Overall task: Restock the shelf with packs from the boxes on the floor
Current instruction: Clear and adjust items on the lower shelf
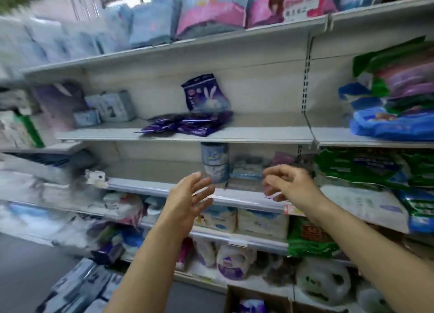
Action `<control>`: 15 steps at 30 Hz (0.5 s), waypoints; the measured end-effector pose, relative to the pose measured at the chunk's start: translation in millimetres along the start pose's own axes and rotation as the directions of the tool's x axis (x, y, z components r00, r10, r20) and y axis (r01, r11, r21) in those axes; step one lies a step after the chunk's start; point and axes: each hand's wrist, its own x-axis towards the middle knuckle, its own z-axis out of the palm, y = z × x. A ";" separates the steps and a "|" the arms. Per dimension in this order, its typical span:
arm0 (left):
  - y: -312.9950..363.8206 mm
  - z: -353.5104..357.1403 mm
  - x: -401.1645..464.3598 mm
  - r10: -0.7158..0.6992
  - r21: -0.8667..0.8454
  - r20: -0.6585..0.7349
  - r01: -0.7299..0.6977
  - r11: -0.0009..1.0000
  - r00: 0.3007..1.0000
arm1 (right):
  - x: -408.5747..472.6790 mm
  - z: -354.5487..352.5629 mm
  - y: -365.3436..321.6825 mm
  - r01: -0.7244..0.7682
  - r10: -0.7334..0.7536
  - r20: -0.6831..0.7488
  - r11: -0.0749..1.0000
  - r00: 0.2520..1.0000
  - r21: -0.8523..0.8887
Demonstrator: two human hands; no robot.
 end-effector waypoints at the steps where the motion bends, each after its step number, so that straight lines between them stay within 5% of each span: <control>1: 7.7 -14.0 3.0 0.003 0.003 -0.012 -0.003 1.000 1.000 | 6.3 15.4 -3.7 -0.001 0.001 0.010 1.000 1.000 0.002; 15: 95.8 -108.9 105.9 0.116 0.098 -0.079 -0.108 0.989 0.990 | 151.0 118.1 -63.6 0.075 -0.075 0.008 0.991 0.997 -0.115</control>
